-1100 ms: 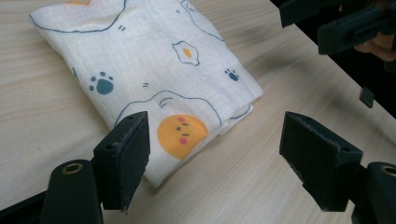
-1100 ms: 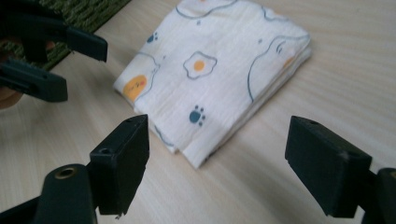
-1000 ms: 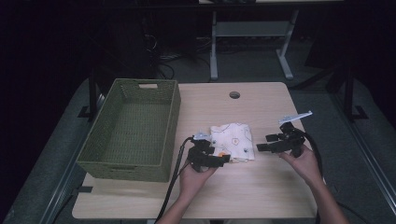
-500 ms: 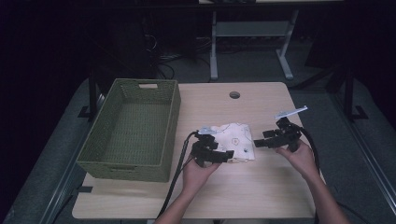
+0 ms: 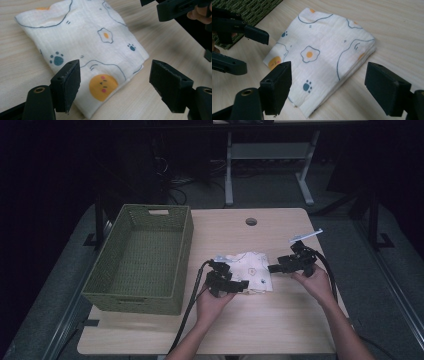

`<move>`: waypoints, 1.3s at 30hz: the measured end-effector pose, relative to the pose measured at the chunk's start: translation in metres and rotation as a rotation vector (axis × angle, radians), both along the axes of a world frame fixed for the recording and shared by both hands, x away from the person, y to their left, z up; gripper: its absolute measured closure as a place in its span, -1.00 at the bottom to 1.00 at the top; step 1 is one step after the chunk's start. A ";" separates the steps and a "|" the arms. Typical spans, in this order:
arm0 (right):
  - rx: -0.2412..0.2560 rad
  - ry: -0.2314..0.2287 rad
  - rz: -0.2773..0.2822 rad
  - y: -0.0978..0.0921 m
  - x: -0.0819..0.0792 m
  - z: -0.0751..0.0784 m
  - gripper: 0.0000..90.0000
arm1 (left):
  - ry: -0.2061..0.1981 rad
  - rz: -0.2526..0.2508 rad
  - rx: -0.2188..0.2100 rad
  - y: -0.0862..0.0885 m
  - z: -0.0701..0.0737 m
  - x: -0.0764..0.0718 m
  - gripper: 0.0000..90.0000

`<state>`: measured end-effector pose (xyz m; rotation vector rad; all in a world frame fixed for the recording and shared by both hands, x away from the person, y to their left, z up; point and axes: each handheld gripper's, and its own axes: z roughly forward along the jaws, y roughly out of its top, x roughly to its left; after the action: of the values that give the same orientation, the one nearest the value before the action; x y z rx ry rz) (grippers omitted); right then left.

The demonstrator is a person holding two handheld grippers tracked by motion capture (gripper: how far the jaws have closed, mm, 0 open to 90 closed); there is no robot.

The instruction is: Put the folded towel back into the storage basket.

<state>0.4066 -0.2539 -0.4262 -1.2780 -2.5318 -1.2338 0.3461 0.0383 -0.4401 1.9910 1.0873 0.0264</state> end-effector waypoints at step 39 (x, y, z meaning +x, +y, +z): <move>-0.116 0.006 0.000 0.047 0.048 -0.025 -0.33 | 0.031 0.095 0.124 0.011 -0.017 0.008 -0.09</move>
<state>0.4544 -0.2066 -0.4511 -1.3010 -2.6338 -1.0957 0.3539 0.0495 -0.4569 2.0538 1.2262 0.1162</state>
